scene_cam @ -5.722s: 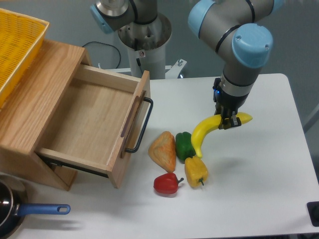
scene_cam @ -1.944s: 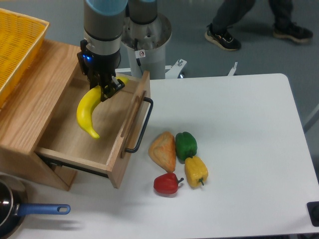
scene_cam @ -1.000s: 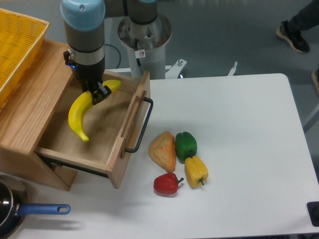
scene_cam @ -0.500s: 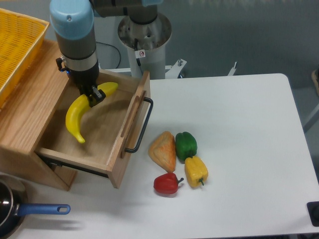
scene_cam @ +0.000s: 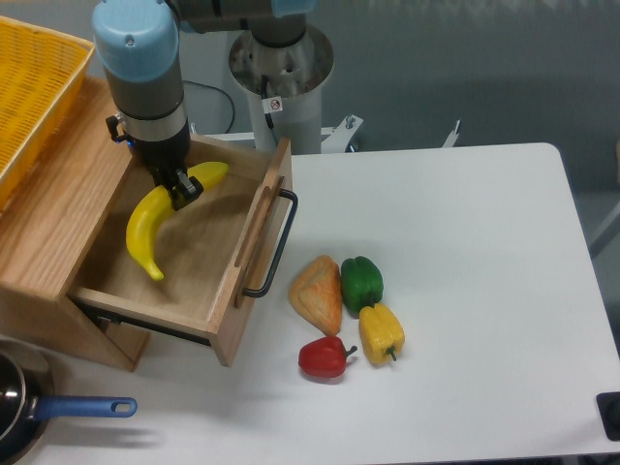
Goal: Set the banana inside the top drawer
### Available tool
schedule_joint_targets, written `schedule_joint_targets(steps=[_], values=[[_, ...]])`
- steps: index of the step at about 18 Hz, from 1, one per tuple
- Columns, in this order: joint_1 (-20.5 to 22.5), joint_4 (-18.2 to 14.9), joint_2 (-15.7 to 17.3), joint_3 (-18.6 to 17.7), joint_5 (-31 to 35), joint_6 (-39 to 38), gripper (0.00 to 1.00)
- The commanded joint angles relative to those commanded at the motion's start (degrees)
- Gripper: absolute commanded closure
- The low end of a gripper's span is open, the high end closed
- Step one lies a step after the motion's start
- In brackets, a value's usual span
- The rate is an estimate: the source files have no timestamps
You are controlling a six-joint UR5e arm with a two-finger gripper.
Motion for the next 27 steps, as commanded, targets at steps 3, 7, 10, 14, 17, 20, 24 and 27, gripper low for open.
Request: schedule_joint_targets(steps=[3,7,10,14,17,20,24,27], values=[[0.00,0.00,0.09,-0.09,0.09,0.18,0.70],[0.00,0.09,-0.70,-0.53,0.88,0.26,0.69],[-0.09,0.09,-0.53,-0.53,0.79,0.26,0.69],[-0.18,0.26,-0.61,-0.53,0.79,0.18,0.68],[-0.79,1.05,-0.79,-0.53,0.88,0.18,0.66],[-0.88,1.23,-0.79,-0.53,0.88,0.35,0.56],[-0.88,1.32,-0.88,-0.53,0.88,1.49,0.38],[-0.88,1.32,-1.14,-0.53,0.88,2.11,0.32]])
